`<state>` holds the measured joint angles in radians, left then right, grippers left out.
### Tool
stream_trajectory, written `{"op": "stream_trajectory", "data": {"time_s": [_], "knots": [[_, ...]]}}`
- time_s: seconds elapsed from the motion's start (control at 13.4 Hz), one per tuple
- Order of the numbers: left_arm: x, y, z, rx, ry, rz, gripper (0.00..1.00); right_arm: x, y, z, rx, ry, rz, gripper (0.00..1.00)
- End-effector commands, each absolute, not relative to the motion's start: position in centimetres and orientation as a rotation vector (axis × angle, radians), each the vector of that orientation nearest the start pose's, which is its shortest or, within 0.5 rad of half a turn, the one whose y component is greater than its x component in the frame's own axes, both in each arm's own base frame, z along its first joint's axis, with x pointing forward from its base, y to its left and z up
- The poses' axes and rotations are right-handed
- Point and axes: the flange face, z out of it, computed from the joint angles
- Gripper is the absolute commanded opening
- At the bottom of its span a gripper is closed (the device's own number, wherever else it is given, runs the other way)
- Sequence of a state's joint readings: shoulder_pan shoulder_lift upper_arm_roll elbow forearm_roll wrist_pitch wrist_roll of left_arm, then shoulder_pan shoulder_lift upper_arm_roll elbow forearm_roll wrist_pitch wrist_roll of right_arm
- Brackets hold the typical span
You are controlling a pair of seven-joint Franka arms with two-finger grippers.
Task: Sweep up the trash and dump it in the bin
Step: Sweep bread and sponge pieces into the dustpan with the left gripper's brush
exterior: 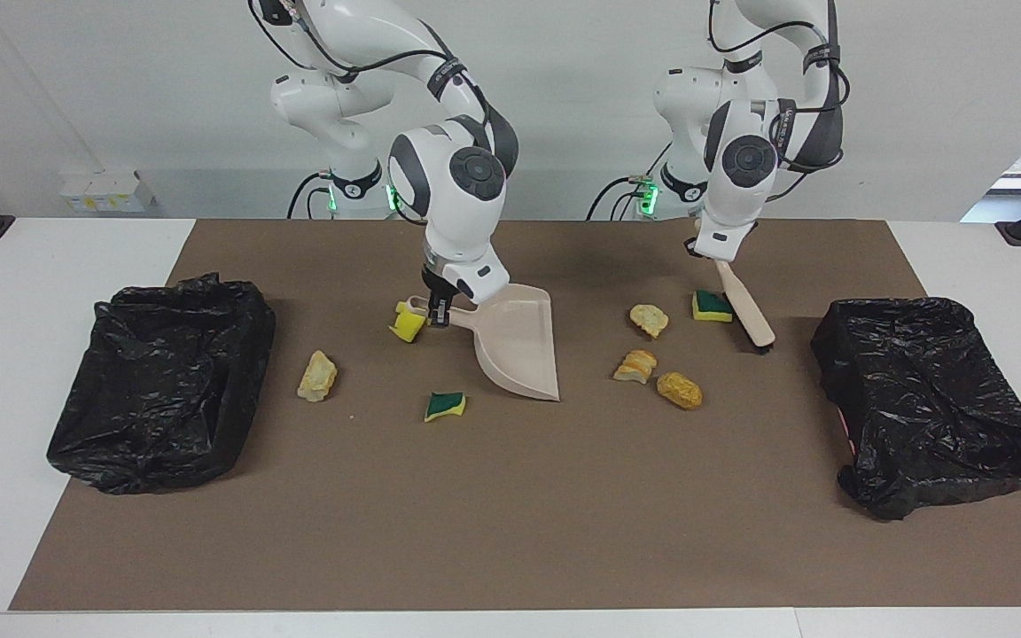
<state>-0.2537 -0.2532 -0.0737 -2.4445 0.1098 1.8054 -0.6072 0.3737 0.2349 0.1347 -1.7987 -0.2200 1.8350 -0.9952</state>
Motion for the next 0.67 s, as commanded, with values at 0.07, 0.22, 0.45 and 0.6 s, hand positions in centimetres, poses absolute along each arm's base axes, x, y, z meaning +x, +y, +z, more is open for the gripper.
{"op": "stream_trajectory", "data": {"time_s": [0.07, 0.22, 0.45, 0.6], "knots": [[38.2, -15.4, 36.8, -2.965, -0.228, 0.374, 0.00, 52.7, 27.3, 39.4, 2.035, 2.188, -0.282, 0.00], [38.5, -17.1, 35.9, -3.023, -0.208, 0.371, 0.00, 52.8, 27.1, 39.3, 2.038, 2.186, -0.277, 0.00], [39.2, -19.8, 35.2, -3.075, -0.151, 0.350, 0.00, 52.7, 27.4, 39.2, 2.042, 2.184, -0.261, 0.00], [40.3, -21.4, 35.5, -3.155, -0.082, 0.372, 0.00, 52.8, 27.3, 39.3, 2.044, 2.182, -0.260, 0.00]]}}
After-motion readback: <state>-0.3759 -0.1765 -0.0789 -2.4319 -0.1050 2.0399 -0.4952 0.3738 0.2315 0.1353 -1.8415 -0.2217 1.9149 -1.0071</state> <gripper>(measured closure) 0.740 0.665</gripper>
